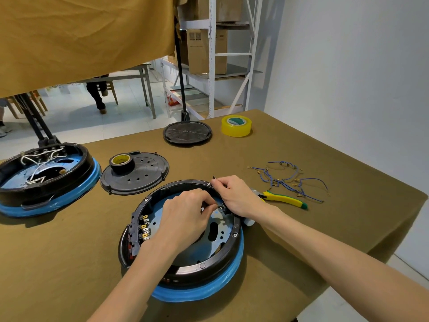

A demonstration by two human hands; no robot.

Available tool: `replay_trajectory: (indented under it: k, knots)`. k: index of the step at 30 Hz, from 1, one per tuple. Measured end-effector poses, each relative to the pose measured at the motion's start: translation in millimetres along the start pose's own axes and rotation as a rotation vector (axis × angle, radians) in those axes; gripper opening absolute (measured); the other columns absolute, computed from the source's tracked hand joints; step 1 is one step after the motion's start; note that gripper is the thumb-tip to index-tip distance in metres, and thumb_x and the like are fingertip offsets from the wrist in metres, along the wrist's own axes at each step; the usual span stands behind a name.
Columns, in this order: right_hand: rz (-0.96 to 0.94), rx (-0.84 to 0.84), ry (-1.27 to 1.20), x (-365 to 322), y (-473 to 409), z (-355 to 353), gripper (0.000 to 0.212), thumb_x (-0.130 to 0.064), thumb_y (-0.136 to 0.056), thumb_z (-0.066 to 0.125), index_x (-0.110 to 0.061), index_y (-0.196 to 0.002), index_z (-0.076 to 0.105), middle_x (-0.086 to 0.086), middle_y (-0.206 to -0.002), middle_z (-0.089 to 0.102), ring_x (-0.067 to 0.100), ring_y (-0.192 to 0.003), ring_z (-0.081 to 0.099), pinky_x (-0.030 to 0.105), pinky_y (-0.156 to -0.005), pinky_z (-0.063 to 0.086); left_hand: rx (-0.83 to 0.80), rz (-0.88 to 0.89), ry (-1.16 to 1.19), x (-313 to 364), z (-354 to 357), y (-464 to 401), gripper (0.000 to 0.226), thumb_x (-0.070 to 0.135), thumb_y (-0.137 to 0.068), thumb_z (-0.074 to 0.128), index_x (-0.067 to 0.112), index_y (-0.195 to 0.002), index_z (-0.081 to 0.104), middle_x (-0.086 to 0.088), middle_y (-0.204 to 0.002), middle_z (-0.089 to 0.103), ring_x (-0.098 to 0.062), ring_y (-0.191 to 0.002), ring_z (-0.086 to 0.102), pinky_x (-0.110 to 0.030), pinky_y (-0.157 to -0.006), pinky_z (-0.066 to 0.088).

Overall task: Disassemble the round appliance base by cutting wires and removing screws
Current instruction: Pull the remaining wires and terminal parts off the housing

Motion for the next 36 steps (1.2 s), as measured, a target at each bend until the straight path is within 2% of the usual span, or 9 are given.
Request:
replay_trajectory:
  k: [7, 11, 15, 20, 26, 30, 36]
  knots:
    - [0.003, -0.004, -0.002, -0.5, 1.0, -0.6, 0.051, -0.035, -0.109, 0.042, -0.017, -0.061, 0.041, -0.006, -0.057, 0.038, 0.009, -0.054, 0.032, 0.029, -0.055, 0.026, -0.007, 0.001, 0.009, -0.1, 0.7, 0.3, 0.009, 0.044, -0.098, 0.062, 0.038, -0.098, 0.069, 0.023, -0.088, 0.056, -0.005, -0.086, 0.058, -0.036, -0.075, 0.052]
    - [0.010, -0.009, -0.001, -1.4, 1.6, -0.6, 0.053, -0.035, -0.110, 0.041, -0.003, -0.068, 0.048, 0.005, -0.063, 0.043, 0.015, -0.061, 0.036, 0.035, -0.061, 0.029, -0.001, 0.013, 0.005, 0.3, 1.3, -0.5, 0.007, 0.043, -0.098, 0.063, 0.038, -0.097, 0.068, 0.023, -0.086, 0.055, -0.004, -0.082, 0.056, -0.034, -0.073, 0.051]
    - [0.007, -0.008, -0.003, -2.5, 2.6, -1.2, 0.052, -0.035, -0.109, 0.041, -0.009, -0.066, 0.047, 0.004, -0.062, 0.042, 0.015, -0.059, 0.035, 0.034, -0.059, 0.029, 0.017, 0.035, -0.014, 1.9, -0.4, -0.8, 0.005, 0.041, -0.097, 0.065, 0.038, -0.094, 0.068, 0.024, -0.083, 0.053, -0.002, -0.078, 0.051, -0.029, -0.067, 0.042]
    - [0.000, -0.012, -0.004, -1.9, 1.7, -0.4, 0.055, -0.035, -0.110, 0.040, 0.004, -0.073, 0.051, 0.006, -0.064, 0.045, 0.015, -0.059, 0.037, 0.034, -0.059, 0.030, -0.001, 0.013, 0.005, 0.7, 0.4, -0.9, 0.005, 0.041, -0.098, 0.064, 0.038, -0.095, 0.067, 0.024, -0.085, 0.056, -0.003, -0.081, 0.054, -0.032, -0.072, 0.047]
    - [-0.007, -0.006, -0.002, 0.1, -0.3, 0.2, 0.051, -0.035, -0.109, 0.041, -0.012, -0.064, 0.046, 0.002, -0.060, 0.042, 0.009, -0.053, 0.033, 0.026, -0.053, 0.026, -0.013, 0.014, -0.013, 1.1, 2.4, -0.3, 0.006, 0.041, -0.098, 0.063, 0.037, -0.096, 0.067, 0.023, -0.088, 0.057, -0.005, -0.085, 0.058, -0.032, -0.074, 0.049]
    - [-0.007, -0.002, -0.004, 2.6, -1.8, 0.7, 0.051, -0.035, -0.109, 0.041, -0.013, -0.064, 0.046, 0.000, -0.059, 0.040, 0.009, -0.052, 0.032, 0.025, -0.051, 0.027, -0.057, -0.014, 0.015, -1.2, 5.0, -0.9, 0.006, 0.042, -0.099, 0.061, 0.038, -0.097, 0.066, 0.021, -0.090, 0.059, -0.008, -0.090, 0.061, -0.037, -0.079, 0.053]
    - [-0.004, 0.000, 0.006, 3.7, -3.3, 0.9, 0.051, -0.035, -0.109, 0.042, -0.013, -0.063, 0.045, 0.000, -0.058, 0.041, 0.010, -0.052, 0.032, 0.024, -0.050, 0.027, -0.042, -0.007, 0.012, 0.5, 4.0, -0.1, 0.007, 0.040, -0.099, 0.062, 0.036, -0.095, 0.065, 0.021, -0.088, 0.058, -0.008, -0.086, 0.061, -0.034, -0.077, 0.051]
Point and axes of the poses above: each hand's wrist, its own y-axis away from the middle knuckle, its own z-axis out of the palm, x = y × z, the point moved 9 cm from there along -y, towards the middle knuckle
